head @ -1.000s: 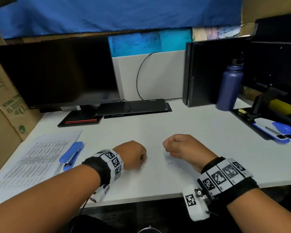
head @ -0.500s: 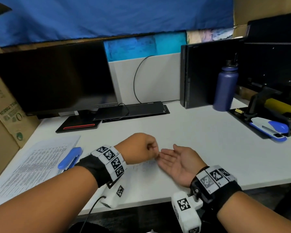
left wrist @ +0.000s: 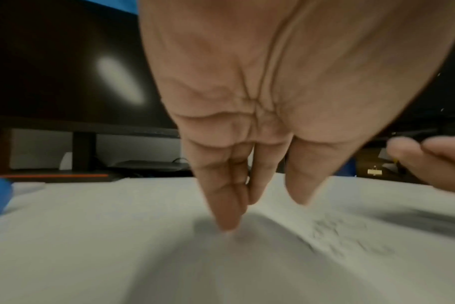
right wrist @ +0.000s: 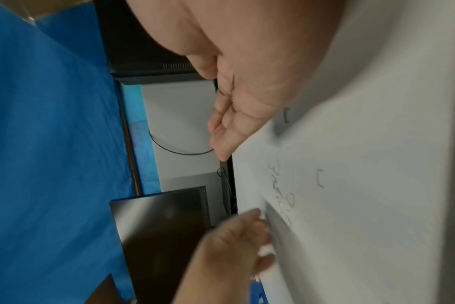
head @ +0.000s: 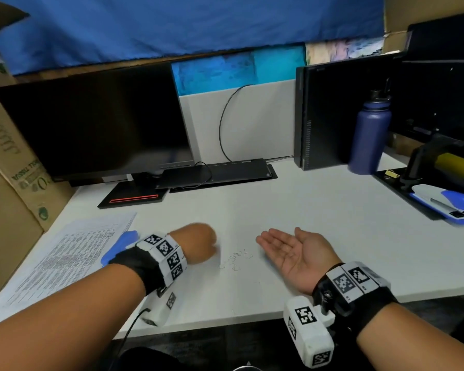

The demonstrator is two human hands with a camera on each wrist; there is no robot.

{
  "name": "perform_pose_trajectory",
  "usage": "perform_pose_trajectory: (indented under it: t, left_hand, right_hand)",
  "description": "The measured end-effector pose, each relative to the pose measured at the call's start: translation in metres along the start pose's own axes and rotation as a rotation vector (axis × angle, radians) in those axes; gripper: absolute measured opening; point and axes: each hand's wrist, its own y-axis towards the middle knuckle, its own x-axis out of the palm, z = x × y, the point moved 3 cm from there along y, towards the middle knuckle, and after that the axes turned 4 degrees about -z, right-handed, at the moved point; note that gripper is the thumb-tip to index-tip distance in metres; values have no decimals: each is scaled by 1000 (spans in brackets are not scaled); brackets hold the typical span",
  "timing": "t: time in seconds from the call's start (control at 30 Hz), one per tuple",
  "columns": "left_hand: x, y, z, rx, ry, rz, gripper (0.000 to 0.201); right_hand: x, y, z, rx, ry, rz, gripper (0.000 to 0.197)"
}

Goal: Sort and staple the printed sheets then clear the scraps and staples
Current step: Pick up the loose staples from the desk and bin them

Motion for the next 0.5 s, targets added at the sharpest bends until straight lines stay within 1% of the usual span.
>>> perform_pose_trajectory:
  t: [0.03, 0.07, 0.1, 0.17, 0.23, 0.3, 0.4, 0.5]
  left_hand:
    - [10, 0, 0, -24, 20, -59, 38]
    - [18, 0, 2, -32, 3, -82, 41]
    - [23, 1, 7, -23, -23, -74, 41]
    - [29, 3, 21, 48, -40, -34, 29]
    - [35, 6, 35, 135, -2, 15, 17]
    - [39, 10, 43, 190, 28, 83, 16]
    - [37, 14, 45, 182, 88, 152, 21]
    - [30, 15, 44, 147, 100, 144, 23]
  right_hand:
    - [1, -1, -4, -16, -6, 3, 54]
    - [2, -2, -8, -28, -15, 5, 54]
    - [4, -3, -10, -37, -25, 6, 53]
    - [5, -4, -11, -46, -46, 8, 54]
    - [5, -5, -10, -48, -67, 13, 54]
    - [4, -5, -9, -43, -88, 16, 54]
    - [3, -5, -8, -33, -108, 18, 55]
    - [2, -4, -8, -30, -109, 16, 55]
